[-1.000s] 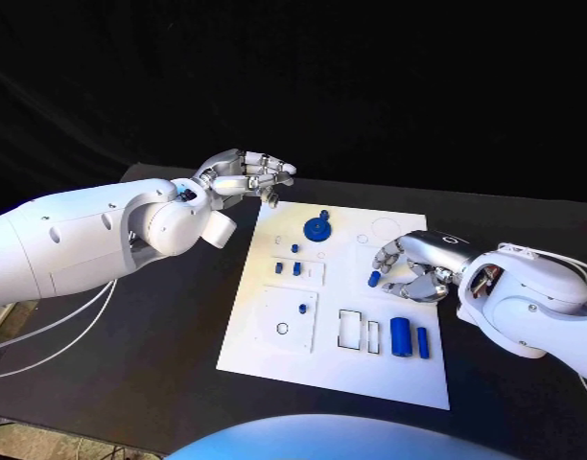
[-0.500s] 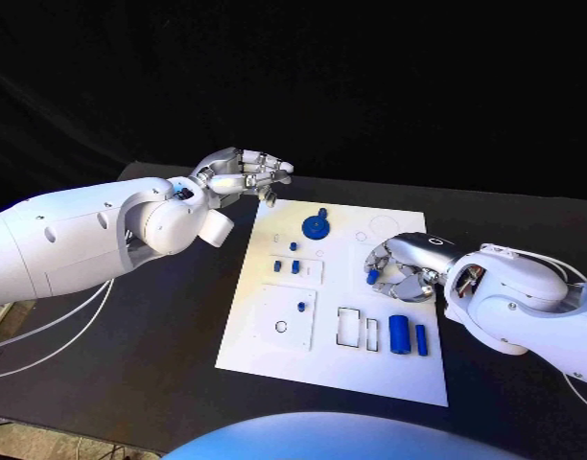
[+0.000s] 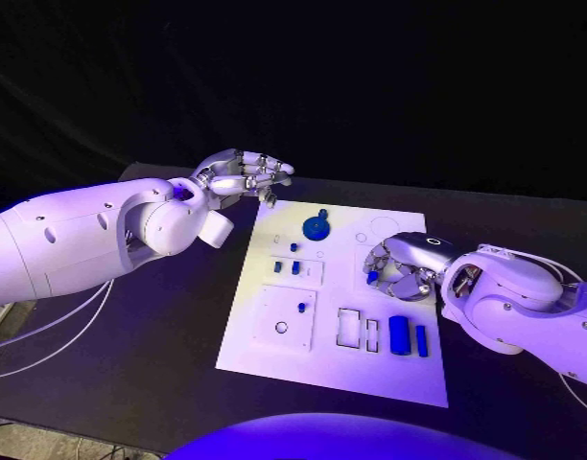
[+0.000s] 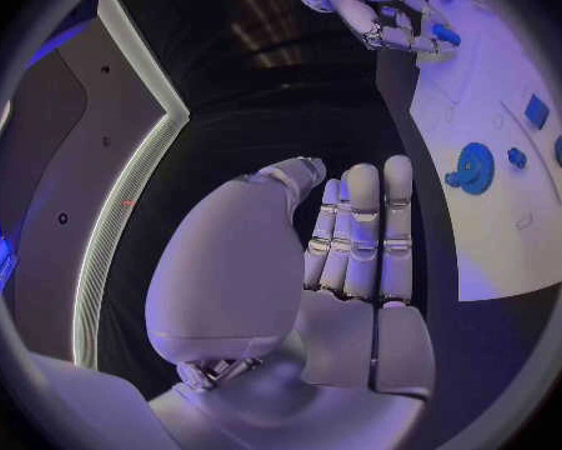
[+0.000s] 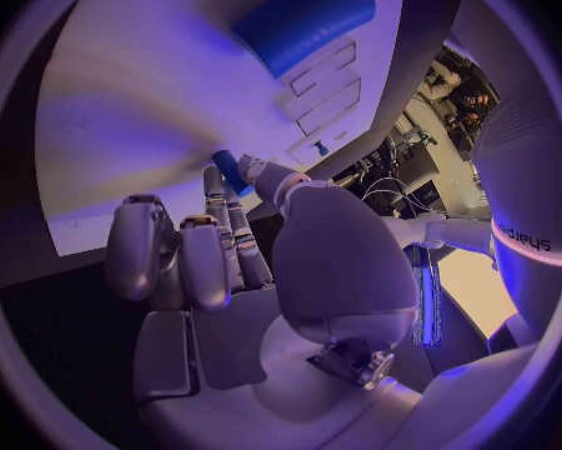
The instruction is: Assemble the parts on the task board
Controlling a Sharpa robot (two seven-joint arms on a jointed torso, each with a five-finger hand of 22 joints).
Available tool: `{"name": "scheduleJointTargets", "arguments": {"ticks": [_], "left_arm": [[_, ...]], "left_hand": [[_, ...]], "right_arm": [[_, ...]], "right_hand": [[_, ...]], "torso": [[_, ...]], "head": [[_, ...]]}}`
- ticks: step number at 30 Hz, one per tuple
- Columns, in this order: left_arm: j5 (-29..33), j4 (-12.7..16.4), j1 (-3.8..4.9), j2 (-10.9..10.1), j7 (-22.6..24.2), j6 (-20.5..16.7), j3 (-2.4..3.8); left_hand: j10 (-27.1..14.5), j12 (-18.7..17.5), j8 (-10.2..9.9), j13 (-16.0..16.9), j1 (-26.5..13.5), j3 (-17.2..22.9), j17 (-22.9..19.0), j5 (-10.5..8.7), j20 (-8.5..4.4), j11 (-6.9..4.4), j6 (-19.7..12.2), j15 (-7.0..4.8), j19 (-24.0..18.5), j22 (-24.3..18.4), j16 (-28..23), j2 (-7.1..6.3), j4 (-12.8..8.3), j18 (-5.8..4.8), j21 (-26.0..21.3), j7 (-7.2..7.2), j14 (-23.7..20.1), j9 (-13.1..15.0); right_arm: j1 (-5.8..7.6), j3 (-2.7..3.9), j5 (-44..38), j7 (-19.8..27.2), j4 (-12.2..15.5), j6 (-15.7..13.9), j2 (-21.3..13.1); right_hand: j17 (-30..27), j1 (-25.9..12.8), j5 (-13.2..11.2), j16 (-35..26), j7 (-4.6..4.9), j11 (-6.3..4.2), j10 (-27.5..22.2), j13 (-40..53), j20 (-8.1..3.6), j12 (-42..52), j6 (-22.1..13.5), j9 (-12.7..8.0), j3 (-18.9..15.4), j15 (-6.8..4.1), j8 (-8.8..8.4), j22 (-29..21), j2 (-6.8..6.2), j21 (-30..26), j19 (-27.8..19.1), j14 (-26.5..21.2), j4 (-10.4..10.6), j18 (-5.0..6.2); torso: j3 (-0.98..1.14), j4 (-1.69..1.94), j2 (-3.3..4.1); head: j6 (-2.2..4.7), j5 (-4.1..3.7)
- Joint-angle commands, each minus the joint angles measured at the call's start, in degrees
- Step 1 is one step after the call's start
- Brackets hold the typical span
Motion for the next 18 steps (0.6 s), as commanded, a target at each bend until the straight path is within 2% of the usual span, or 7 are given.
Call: {"name": "scheduleJointTargets", "arguments": {"ticks": [1, 6, 9, 18], "left_arm": [[-0.08, 0.18, 0.02, 0.04, 0.09, 1.14, 0.03], [-0.08, 0.18, 0.02, 0.03, 0.04, 1.18, 0.03], [-0.08, 0.18, 0.03, 0.02, 0.0, 1.21, 0.03], [-0.08, 0.11, 0.03, -0.03, -0.19, 1.32, 0.03]], "left_hand": [[-0.12, -0.18, -0.21, -0.05, 0.35, 0.0, -0.08, -0.02, 0.12, 0.11, -0.46, 0.51, 0.44, -0.07, -0.25, 0.26, -0.36, 0.79, -0.23, 0.07, 0.07, -0.06], [-0.11, -0.17, -0.21, -0.05, 0.31, -0.01, -0.08, -0.03, 0.13, 0.11, -0.47, 0.52, 0.44, -0.07, -0.24, 0.29, -0.34, 0.79, -0.23, 0.08, 0.08, -0.06], [-0.11, -0.17, -0.21, -0.05, 0.31, -0.01, -0.08, -0.03, 0.13, 0.11, -0.47, 0.52, 0.44, -0.07, -0.24, 0.29, -0.34, 0.79, -0.23, 0.08, 0.08, -0.06], [-0.11, -0.17, -0.21, -0.05, 0.31, -0.01, -0.08, -0.03, 0.13, 0.11, -0.47, 0.52, 0.44, -0.07, -0.24, 0.29, -0.34, 0.79, -0.23, 0.08, 0.08, -0.06]], "right_arm": [[-0.1, -0.04, -1.01, -0.53, -0.06, -0.52, 0.19], [-0.15, -0.04, -1.33, -0.79, -0.1, -2.05, 0.4], [-0.18, -0.04, -1.69, -1.03, -0.07, -2.98, 0.4], [-0.19, -0.04, -1.92, -0.57, 0.58, -5.28, -0.22]], "right_hand": [[0.18, -0.02, -1.22, 0.29, -0.23, -0.29, 0.85, 0.03, -0.23, 0.34, 1.07, 0.28, 0.92, -0.49, 0.73, 3.32, 1.06, 0.38, 0.48, 1.17, 0.3, -1.08], [0.33, 0.26, -1.98, 0.4, -1.1, -1.02, 2.58, 0.18, -0.72, 0.77, 3.13, 1.43, 2.55, -1.07, 2.93, 3.86, 3.07, 0.9, 0.81, 1.23, 0.94, -1.2], [0.51, 0.5, -2.0, 0.47, -1.32, -1.26, 3.28, 0.25, -0.93, 0.88, 3.42, 2.03, 3.19, -1.29, 3.8, 4.17, 3.58, 1.24, 1.03, 1.28, 0.86, -1.28], [0.63, 0.94, -2.01, 0.52, -1.4, -1.38, 3.46, 0.21, -1.14, 0.61, 3.11, 2.8, 3.88, -1.44, 4.68, 4.38, 3.48, 1.38, 1.11, 1.32, 0.22, -1.33]], "torso": [[0.03, 0.02, -0.01], [0.03, 0.01, -0.02], [0.02, 0.02, -0.02], [0.01, 0.03, -0.07]], "head": [[-0.04, 0.01], [-0.08, -0.03], [-0.06, -0.1], [-0.03, -0.16]]}}
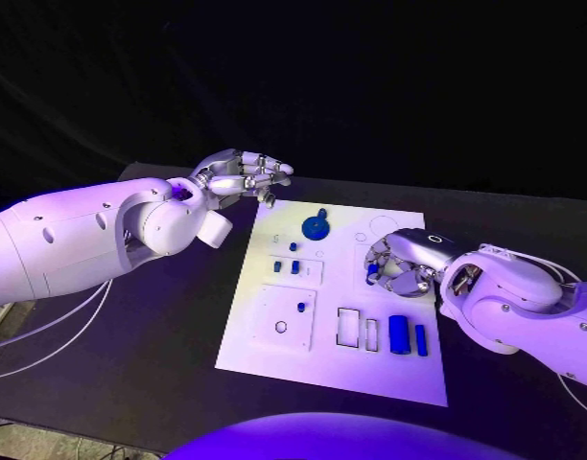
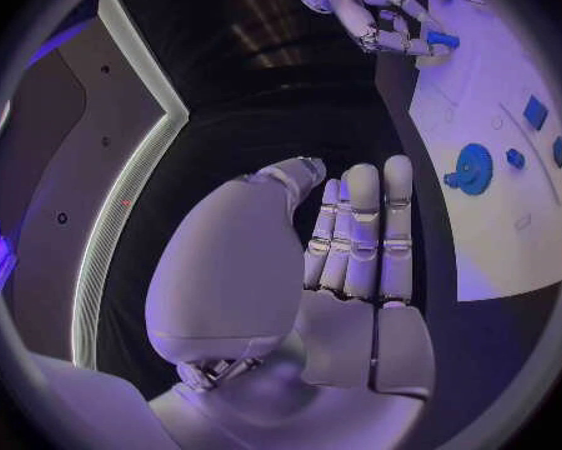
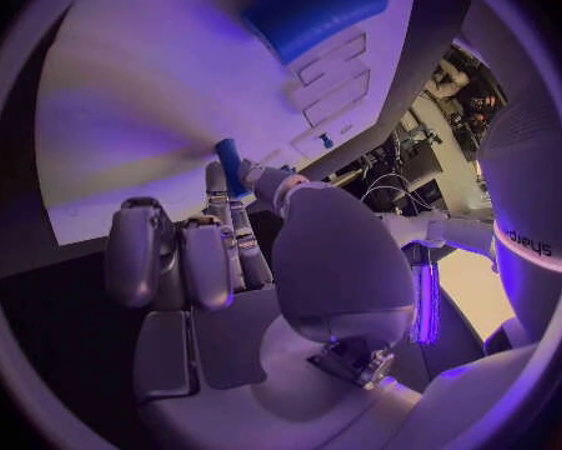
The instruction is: Assemble the parts on the task board
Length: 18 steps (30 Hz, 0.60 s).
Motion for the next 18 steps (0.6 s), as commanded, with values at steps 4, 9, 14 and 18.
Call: {"name": "scheduleJointTargets", "arguments": {"ticks": [4, 9, 14, 18], "left_arm": [[-0.07, -0.01, 0.02, 0.11, -0.04, 1.25, 0.03], [-0.07, -0.19, 0.02, 0.24, -0.12, 1.37, 0.03], [-0.07, -0.39, 0.02, 0.43, -0.15, 1.48, 0.03], [-0.07, -0.56, 0.01, 0.63, -0.12, 1.54, 0.03]], "left_hand": [[-0.11, -0.17, -0.21, -0.06, 0.31, -0.01, -0.08, -0.03, 0.13, 0.11, -0.47, 0.52, 0.45, -0.07, -0.24, 0.29, -0.34, 0.79, -0.23, 0.08, 0.08, -0.07], [-0.12, -0.17, -0.21, -0.06, 0.27, -0.02, -0.08, -0.04, 0.14, 0.12, -0.5, 0.52, 0.46, -0.08, -0.22, 0.35, -0.33, 0.8, -0.24, 0.09, 0.1, -0.08], [-0.12, -0.17, -0.21, -0.06, 0.27, -0.02, -0.08, -0.04, 0.14, 0.12, -0.5, 0.52, 0.46, -0.08, -0.22, 0.35, -0.33, 0.8, -0.24, 0.09, 0.1, -0.08], [-0.16, -0.18, -0.23, -0.07, 0.26, -0.02, -0.08, -0.04, 0.15, 0.13, -0.56, 0.53, 0.46, -0.08, -0.22, 0.35, -0.35, 0.8, -0.25, 0.1, 0.1, -0.09]], "right_arm": [[0.18, 0.08, -0.31, 0.67, 1.42, -3.01, -0.85], [0.93, 0.23, 0.92, 1.32, 3.3, -3.99, -1.88], [1.56, 0.47, 1.45, 2.35, 6.38, -5.56, -2.43], [1.74, 0.56, 1.6, 3.05, 8.08, -6.22, -1.56]], "right_hand": [[0.14, 0.43, 0.32, 0.31, -0.26, 0.04, 0.04, -0.11, -0.23, -0.04, 0.32, 2.15, 0.3, -0.42, 1.93, 4.44, 0.26, 0.31, 0.22, 1.3, -0.2, -0.44], [0.16, 0.42, 0.32, 0.32, -0.19, 0.1, -0.06, -0.14, -0.22, -0.15, 0.21, 2.24, 0.35, -0.39, 2.01, 4.49, 0.16, 0.35, 0.25, 1.31, -0.27, -0.45], [0.17, 0.29, 0.3, 0.33, -0.11, 0.18, -0.16, -0.18, -0.2, -0.27, 0.07, 2.34, 0.36, -0.33, 2.1, 4.55, 0.03, 0.41, 0.28, 1.31, -0.27, -0.47], [0.25, 0.25, 0.3, 0.36, -0.08, 0.2, -0.21, -0.2, -0.19, -0.32, 0.0, 2.39, 0.37, -0.3, 2.15, 4.57, -0.05, 0.41, 0.28, 1.33, -0.29, -0.48]], "torso": [[-0.01, 0.02, -0.04], [0.01, 0.03, -0.08], [-0.02, -0.04, -0.07], [0.0, 0.02, -0.04]], "head": [[0.09, -0.05], [0.11, -0.04], [0.19, 0.06], [0.24, 0.09]]}}
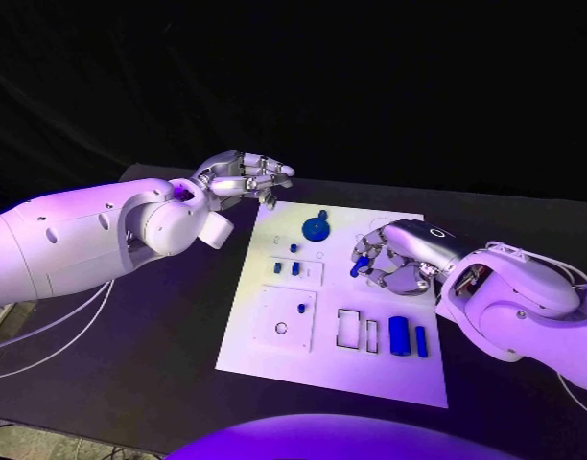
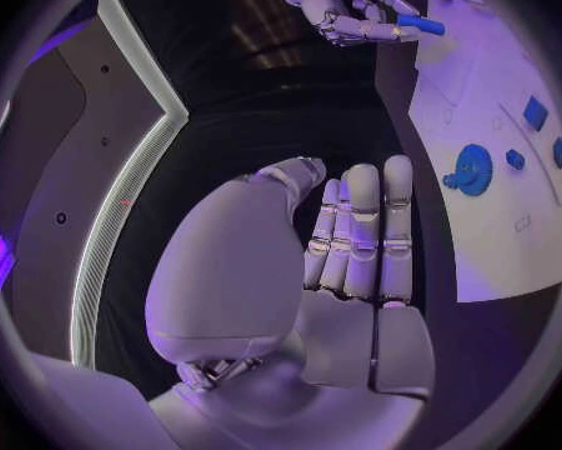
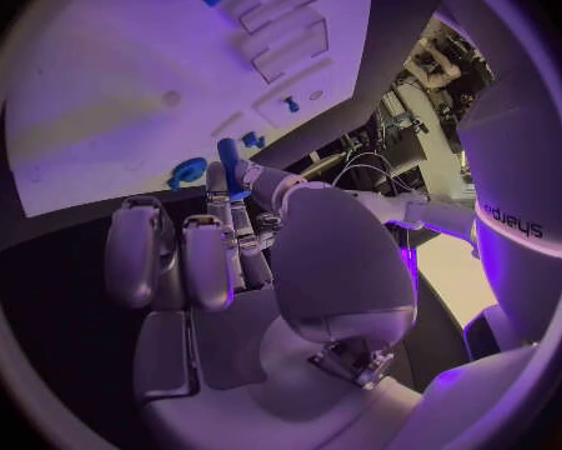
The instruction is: Assemble the parts on the task board
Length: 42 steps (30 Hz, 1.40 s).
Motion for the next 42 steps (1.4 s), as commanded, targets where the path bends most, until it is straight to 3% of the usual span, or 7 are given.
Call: {"name": "scheduleJointTargets", "arguments": {"ticks": [1, 6, 13, 22, 31, 42], "left_arm": [[-0.06, -0.05, 0.01, 0.24, 0.22, 1.17, 0.04], [-0.06, -0.29, 0.01, 0.58, 0.37, 1.09, 0.04], [-0.07, -0.93, 0.01, 1.57, 0.58, 0.98, 0.03], [-0.07, -1.3, 0.01, 2.37, 0.54, 1.13, 0.03], [-0.07, -1.33, 0.01, 2.45, 0.47, 1.23, 0.02], [-0.07, -1.28, 0.02, 2.44, 0.29, 1.48, 0.02]], "left_hand": [[-0.16, -0.18, -0.23, -0.07, 0.26, -0.02, -0.08, -0.04, -0.06, 0.13, -0.44, 0.32, 0.25, -0.09, -0.22, 0.35, -0.34, 0.8, -0.25, -0.02, -0.11, -0.08], [-0.16, -0.18, -0.23, -0.07, 0.26, -0.02, -0.08, -0.04, -0.06, 0.13, -0.44, 0.32, 0.25, -0.09, -0.22, 0.35, -0.34, 0.8, -0.25, -0.02, -0.11, -0.08], [-0.16, -0.18, -0.23, -0.07, 0.26, -0.02, -0.08, -0.04, -0.06, 0.13, -0.44, 0.32, 0.25, -0.09, -0.22, 0.35, -0.34, 0.8, -0.25, -0.02, -0.11, -0.08], [-0.2, -0.19, -0.23, -0.08, 0.21, -0.04, -0.08, -0.04, -0.05, 0.14, -0.48, 0.34, 0.24, -0.09, -0.22, 0.36, -0.34, 0.8, -0.27, -0.01, -0.13, -0.09], [-0.2, -0.19, -0.23, -0.08, 0.2, -0.04, -0.09, -0.04, -0.05, 0.14, -0.48, 0.35, 0.24, -0.1, -0.23, 0.38, -0.33, 0.8, -0.29, -0.02, -0.15, -0.09], [-0.2, -0.19, -0.23, -0.08, 0.2, -0.04, -0.09, -0.04, -0.05, 0.14, -0.48, 0.35, 0.24, -0.1, -0.23, 0.38, -0.33, 0.8, -0.29, -0.02, -0.15, -0.09]], "right_arm": [[0.04, 0.03, 0.46, 1.92, 0.96, -2.05, 0.93], [-0.49, -0.06, 0.5, 2.79, 1.23, -2.11, 4.02], [-3.42, -0.28, -0.22, 4.52, 0.1, -1.93, 9.76], [-6.17, -0.62, -0.67, 5.4, -2.02, -0.82, 13.58], [-7.44, -1.05, -1.28, 5.17, -3.98, 0.93, 15.31], [-8.06, -1.17, -3.53, 4.0, -5.06, 2.06, 15.95]], "right_hand": [[0.05, -0.05, 0.16, 0.36, 0.1, 0.11, -0.31, -0.07, -0.19, -0.34, 0.18, 2.4, 0.2, -0.31, 2.15, 4.58, -0.34, 0.19, 0.28, 1.33, -0.09, -0.48], [0.11, 0.02, 0.21, 0.38, 0.13, 0.11, -0.32, -0.08, -0.18, -0.39, 0.1, 2.45, 0.28, -0.29, 2.2, 4.52, -0.35, 0.09, 0.22, 1.34, -0.19, -0.46], [0.03, 0.18, 0.32, 0.36, 0.32, 0.2, -0.39, -0.11, -0.14, -0.52, -0.26, 2.58, 0.53, -0.24, 2.26, 4.39, -0.34, -0.17, 0.09, 1.33, -0.43, -0.39], [-0.02, 0.22, 0.36, 0.35, 0.45, 0.28, -0.42, -0.12, -0.11, -0.59, -0.54, 2.63, 0.63, -0.18, 2.24, 4.33, -0.41, -0.3, 0.02, 1.32, -0.58, -0.36], [-0.21, 0.18, 0.36, 0.29, 0.52, 0.32, -0.42, -0.11, -0.09, -0.61, -0.66, 2.66, 0.62, -0.15, 2.25, 4.32, -0.51, -0.34, -0.01, 1.28, -0.65, -0.36], [-0.12, 0.13, 0.35, 0.33, 0.56, 0.33, -0.23, -0.06, -0.06, -0.52, -0.77, 2.71, 0.61, -0.12, 2.27, 4.4, -0.56, -0.24, 0.05, 1.3, -0.71, -0.38]], "torso": [[0.01, 0.02, 0.03], [-0.11, 0.02, 0.0], [-0.1, 0.14, -0.04], [-0.06, -0.03, 0.1], [0.07, -0.03, 0.15], [0.01, -0.02, 0.13]], "head": [[0.07, 0.09], [0.05, 0.31], [0.2, 0.85], [-0.02, 1.86], [-0.44, 2.45], [-0.69, 2.62]]}}
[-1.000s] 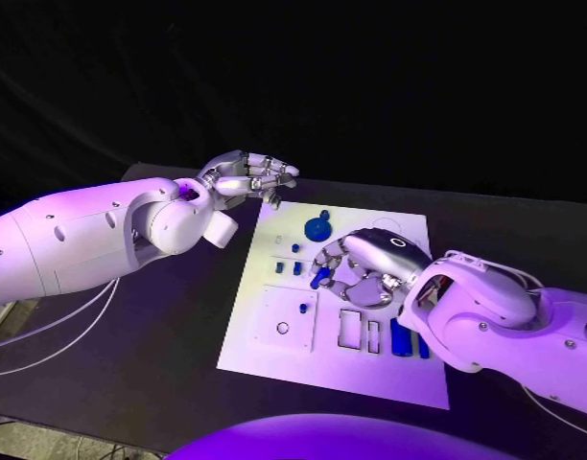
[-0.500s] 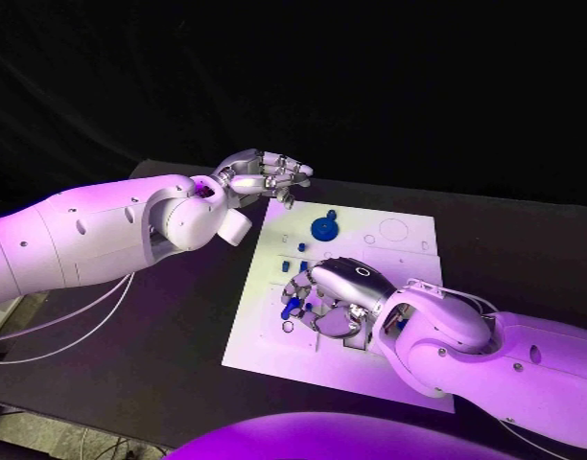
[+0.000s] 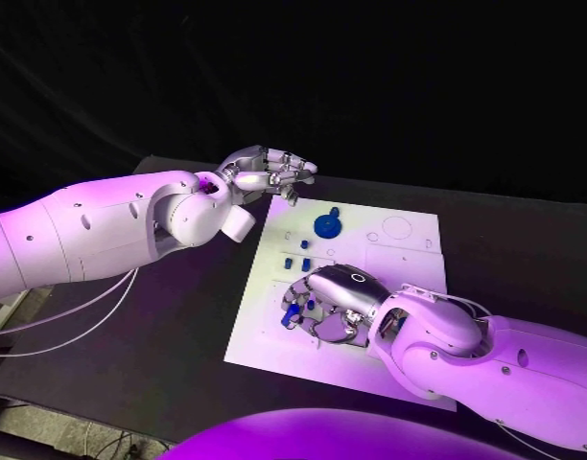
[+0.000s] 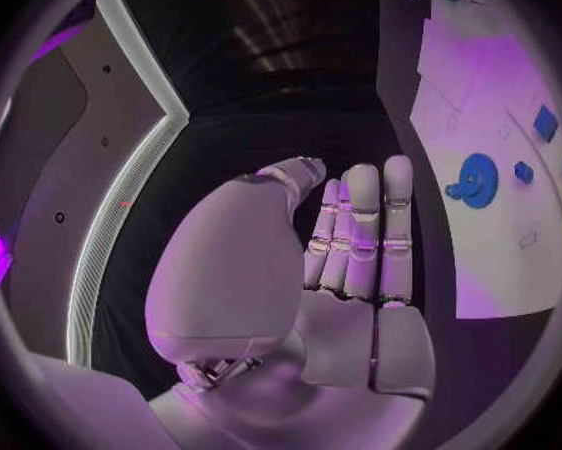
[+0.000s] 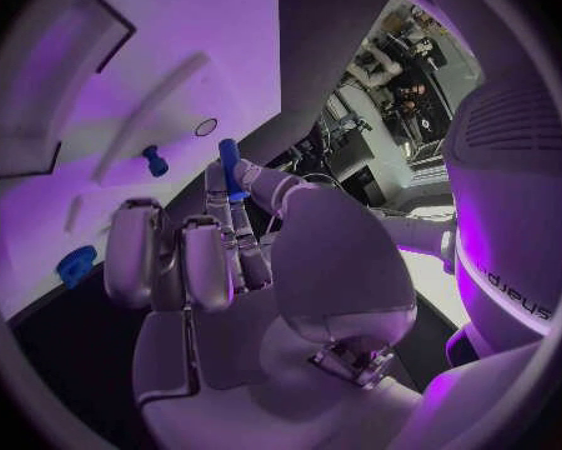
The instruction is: Assemble the parts on the task board
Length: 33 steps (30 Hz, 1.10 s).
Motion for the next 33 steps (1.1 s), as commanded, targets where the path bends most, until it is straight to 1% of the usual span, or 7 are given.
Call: {"name": "scheduleJointTargets", "arguments": {"ticks": [1, 3, 10, 19, 33], "left_arm": [[-0.05, 0.14, 0.02, 0.1, 0.27, 1.18, 0.03], [-0.05, 0.14, 0.02, 0.08, 0.24, 1.19, 0.03], [-0.05, 0.2, 0.03, 0.01, 0.09, 1.3, 0.03], [-0.05, 0.31, 0.03, -0.09, 0.0, 1.38, 0.03], [-0.05, 0.35, 0.04, -0.2, -0.11, 1.51, 0.03]], "left_hand": [[-0.21, -0.18, -0.21, -0.08, 0.16, -0.07, -0.09, -0.04, -0.03, 0.14, -0.41, 0.35, 0.23, -0.06, -0.24, 0.38, -0.34, 0.8, -0.31, -0.12, -0.17, -0.08], [-0.21, -0.18, -0.21, -0.08, 0.16, -0.07, -0.09, -0.04, -0.03, 0.14, -0.41, 0.35, 0.23, -0.06, -0.24, 0.38, -0.34, 0.8, -0.31, -0.12, -0.17, -0.08], [-0.21, -0.18, -0.21, -0.08, 0.16, -0.07, -0.09, -0.04, -0.03, 0.14, -0.41, 0.35, 0.23, -0.06, -0.24, 0.38, -0.34, 0.8, -0.31, -0.12, -0.17, -0.08], [-0.23, -0.18, -0.21, -0.09, 0.12, -0.09, -0.09, -0.05, -0.03, 0.15, -0.43, 0.36, 0.22, -0.07, -0.24, 0.37, -0.32, 0.8, -0.33, -0.11, -0.19, -0.08], [-0.23, -0.18, -0.21, -0.09, 0.12, -0.09, -0.09, -0.05, -0.03, 0.15, -0.43, 0.36, 0.22, -0.07, -0.24, 0.37, -0.32, 0.8, -0.33, -0.11, -0.19, -0.08]], "right_arm": [[-0.13, -0.03, -2.23, -0.55, -0.25, 1.9, 0.23], [-0.17, -0.05, -2.49, -0.82, -0.41, 2.34, 0.38], [-0.27, -0.1, -4.86, -2.86, -0.66, 3.56, 0.62], [-0.41, -0.13, -6.61, -4.66, -0.9, 4.06, 1.13], [-0.66, -0.18, -8.79, -7.23, -1.05, 3.93, 1.91]], "right_hand": [[0.12, 0.12, 0.15, 0.35, 0.15, 0.08, 0.08, 0.07, -0.05, -0.22, 0.07, 2.73, 0.08, -0.12, 2.3, 4.53, -0.53, -0.02, 0.18, 1.31, -0.18, -0.44], [0.11, 0.1, 0.14, 0.36, 0.15, 0.05, 0.28, 0.14, -0.04, -0.11, 0.04, 2.79, 0.07, -0.13, 2.36, 4.61, -0.57, 0.07, 0.23, 1.31, -0.25, -0.46], [0.07, -0.04, 0.09, 0.36, 0.16, 0.04, 0.52, 0.25, -0.03, 0.04, -0.01, 2.85, -0.01, -0.14, 2.42, 4.7, -0.68, 0.18, 0.3, 1.31, -0.28, -0.48], [0.09, -0.07, 0.09, 0.37, 0.15, 0.02, 0.6, 0.29, -0.03, 0.08, -0.01, 2.87, -0.03, -0.14, 2.44, 4.69, -0.69, 0.16, 0.28, 1.31, -0.28, -0.47], [0.11, -0.17, 0.16, 0.38, 0.14, -0.04, 0.83, 0.42, -0.04, 0.23, -0.03, 2.94, -0.06, -0.18, 2.53, 4.8, -0.78, 0.28, 0.36, 1.32, -0.34, -0.49]], "torso": [[-0.01, 0.06, 0.0], [0.01, 0.07, 0.02], [-0.02, 0.05, 0.01], [-0.02, 0.1, 0.02], [-0.02, 0.03, -0.03]], "head": [[-0.14, 0.11], [-0.17, 0.1], [-0.35, 0.11], [-0.51, 0.03], [-0.62, 0.14]]}}
